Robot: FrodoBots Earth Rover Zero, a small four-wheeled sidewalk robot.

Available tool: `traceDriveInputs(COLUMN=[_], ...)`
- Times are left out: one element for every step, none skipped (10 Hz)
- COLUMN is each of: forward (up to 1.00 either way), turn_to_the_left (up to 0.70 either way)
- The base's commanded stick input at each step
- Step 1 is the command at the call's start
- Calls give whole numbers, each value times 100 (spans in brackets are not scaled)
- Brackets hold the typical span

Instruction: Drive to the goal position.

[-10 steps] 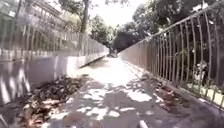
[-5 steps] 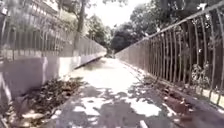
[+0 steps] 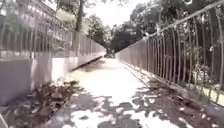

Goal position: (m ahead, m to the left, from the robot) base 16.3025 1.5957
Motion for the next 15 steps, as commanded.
traceDriveInputs(forward=[70, 70, 70, 70, 70, 70, 70, 70, 70, 70, 70, 70, 70, 70, 70], turn_to_the_left=[0, 0, 1, 3, 2, 0, 0, 0, 0, 0, 0, 1, 4, 5, 8])
